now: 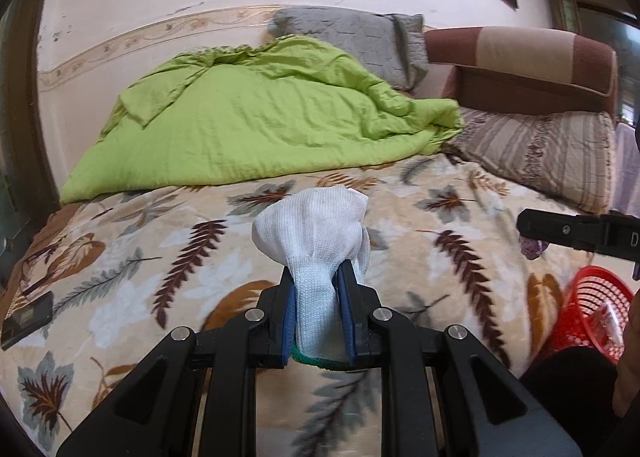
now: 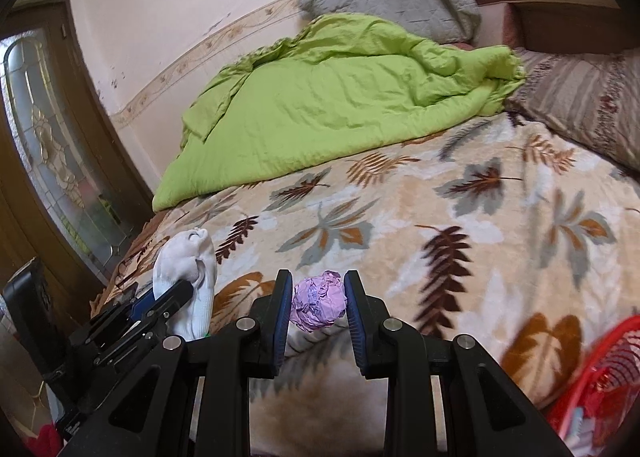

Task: Collect trash
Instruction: 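Carry both items over the red basket and open both tools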

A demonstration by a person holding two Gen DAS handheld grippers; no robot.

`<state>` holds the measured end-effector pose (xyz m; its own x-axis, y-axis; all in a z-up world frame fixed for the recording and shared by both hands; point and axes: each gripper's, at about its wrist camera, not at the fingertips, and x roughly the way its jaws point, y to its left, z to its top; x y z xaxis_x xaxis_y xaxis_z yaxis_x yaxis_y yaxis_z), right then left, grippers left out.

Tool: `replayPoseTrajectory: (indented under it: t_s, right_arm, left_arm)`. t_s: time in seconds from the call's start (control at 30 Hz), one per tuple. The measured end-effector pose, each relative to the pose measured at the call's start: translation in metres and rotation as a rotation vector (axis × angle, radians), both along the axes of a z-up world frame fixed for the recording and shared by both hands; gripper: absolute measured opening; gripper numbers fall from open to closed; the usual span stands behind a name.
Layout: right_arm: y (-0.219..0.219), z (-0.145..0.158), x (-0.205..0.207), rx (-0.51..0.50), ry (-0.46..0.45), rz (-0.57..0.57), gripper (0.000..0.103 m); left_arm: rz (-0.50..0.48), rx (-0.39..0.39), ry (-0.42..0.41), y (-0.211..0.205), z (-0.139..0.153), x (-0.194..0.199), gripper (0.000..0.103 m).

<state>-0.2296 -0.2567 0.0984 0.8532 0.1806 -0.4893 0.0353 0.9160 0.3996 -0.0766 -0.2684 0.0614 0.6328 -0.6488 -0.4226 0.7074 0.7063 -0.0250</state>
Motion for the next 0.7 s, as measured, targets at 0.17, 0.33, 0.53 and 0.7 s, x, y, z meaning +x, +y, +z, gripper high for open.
replayPoseTrajectory:
  t_s: [0.17, 0.33, 0.53, 0.7]
  right_arm:
    - [-0.038, 0.010, -0.039, 0.035, 0.003, -0.076, 0.028]
    - [-0.074, 0.021, -0.081, 0.026, 0.003, -0.172, 0.028]
    - [-0.121, 0.026, -0.136, 0.027, 0.020, -0.310, 0.028]
    - [-0.150, 0.024, -0.167, 0.039, 0.038, -0.397, 0.028]
  left_arm:
    - [-0.101, -0.040, 0.005, -0.001, 0.019, -0.033, 0.018]
    - [-0.230, -0.067, 0.005, -0.005, 0.043, -0.074, 0.018]
    - [-0.387, -0.063, 0.009, -0.013, 0.066, -0.125, 0.018]
    - [-0.511, -0.044, 0.039, -0.025, 0.077, -0.159, 0.018]
